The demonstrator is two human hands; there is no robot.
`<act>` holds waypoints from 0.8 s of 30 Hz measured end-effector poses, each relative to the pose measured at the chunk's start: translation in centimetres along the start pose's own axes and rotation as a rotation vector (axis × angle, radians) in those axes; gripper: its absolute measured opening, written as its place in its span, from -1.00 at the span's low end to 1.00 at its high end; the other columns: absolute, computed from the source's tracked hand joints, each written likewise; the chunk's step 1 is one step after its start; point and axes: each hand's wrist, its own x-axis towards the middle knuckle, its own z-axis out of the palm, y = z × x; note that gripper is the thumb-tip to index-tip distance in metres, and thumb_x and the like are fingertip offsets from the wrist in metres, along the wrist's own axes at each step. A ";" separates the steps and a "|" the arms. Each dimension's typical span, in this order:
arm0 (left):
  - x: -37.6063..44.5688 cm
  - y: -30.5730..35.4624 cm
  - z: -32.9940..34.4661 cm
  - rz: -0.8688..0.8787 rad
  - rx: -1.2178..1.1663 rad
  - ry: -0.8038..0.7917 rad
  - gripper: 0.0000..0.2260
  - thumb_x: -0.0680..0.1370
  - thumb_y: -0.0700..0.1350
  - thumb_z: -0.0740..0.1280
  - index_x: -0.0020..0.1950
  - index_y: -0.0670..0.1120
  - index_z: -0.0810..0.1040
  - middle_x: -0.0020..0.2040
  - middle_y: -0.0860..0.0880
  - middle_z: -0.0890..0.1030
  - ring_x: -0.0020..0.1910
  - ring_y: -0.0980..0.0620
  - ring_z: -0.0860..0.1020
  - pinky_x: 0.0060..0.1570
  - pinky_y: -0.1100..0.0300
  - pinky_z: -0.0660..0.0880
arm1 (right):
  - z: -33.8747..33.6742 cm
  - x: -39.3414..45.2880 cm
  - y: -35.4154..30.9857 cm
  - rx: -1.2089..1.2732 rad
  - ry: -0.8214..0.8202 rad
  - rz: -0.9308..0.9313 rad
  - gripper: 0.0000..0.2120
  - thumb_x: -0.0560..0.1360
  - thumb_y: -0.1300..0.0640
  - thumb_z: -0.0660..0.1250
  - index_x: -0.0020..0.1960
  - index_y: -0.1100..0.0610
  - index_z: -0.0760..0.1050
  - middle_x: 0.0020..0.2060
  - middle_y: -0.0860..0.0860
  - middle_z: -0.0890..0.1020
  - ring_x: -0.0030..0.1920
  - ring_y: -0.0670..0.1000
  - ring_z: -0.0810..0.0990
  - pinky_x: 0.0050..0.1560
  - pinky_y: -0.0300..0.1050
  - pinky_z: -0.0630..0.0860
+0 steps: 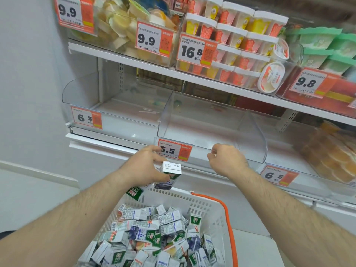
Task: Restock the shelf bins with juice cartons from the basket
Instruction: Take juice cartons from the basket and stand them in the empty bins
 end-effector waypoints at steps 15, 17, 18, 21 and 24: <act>-0.2 -8.6 -8.2 -0.120 0.036 0.152 -0.68 0.32 0.03 0.57 0.04 0.22 0.67 0.55 0.02 0.23 0.47 0.16 0.26 0.21 0.28 0.34 | -3.2 5.5 -21.9 -0.022 0.055 -0.445 -0.75 0.53 0.08 0.21 0.16 0.13 0.49 0.14 0.10 0.53 0.17 0.19 0.50 -0.01 -0.02 0.41; 0.1 -9.4 -8.4 -0.140 0.025 0.129 -0.66 0.32 0.02 0.57 0.07 0.21 0.67 0.58 0.01 0.16 0.48 0.16 0.26 0.21 0.29 0.34 | -1.4 8.0 -23.6 -0.124 -0.020 -0.432 -0.70 0.55 0.03 0.21 0.21 0.13 0.47 0.21 0.13 0.53 0.25 0.20 0.45 0.10 0.00 0.40; 0.2 -9.2 -8.4 -0.141 0.019 0.119 -0.65 0.32 0.01 0.57 0.08 0.20 0.66 0.59 0.02 0.13 0.46 0.15 0.28 0.21 0.28 0.36 | -0.6 8.9 -23.7 -0.157 -0.065 -0.415 -0.68 0.56 0.00 0.19 0.23 0.12 0.45 0.24 0.12 0.54 0.27 0.20 0.44 0.16 0.02 0.38; 0.5 -9.9 -8.7 -0.174 0.000 0.106 -0.60 0.33 0.02 0.57 0.15 0.18 0.63 0.60 0.05 0.07 0.40 0.15 0.37 0.19 0.25 0.42 | 2.0 11.2 -25.0 -0.074 -0.204 -0.354 -0.71 0.59 -0.02 0.16 0.22 0.09 0.45 0.24 0.09 0.56 0.25 0.17 0.48 0.20 0.03 0.34; 0.6 -9.7 -9.2 -0.182 -0.042 0.107 -0.67 0.33 0.02 0.57 0.01 0.27 0.60 0.61 0.06 0.03 0.40 0.13 0.38 0.18 0.20 0.46 | 3.1 12.3 -25.4 0.029 -0.202 -0.352 -0.86 0.58 0.09 0.19 -0.14 0.04 0.43 0.12 0.08 0.62 -0.01 0.13 0.51 -0.08 -0.09 0.39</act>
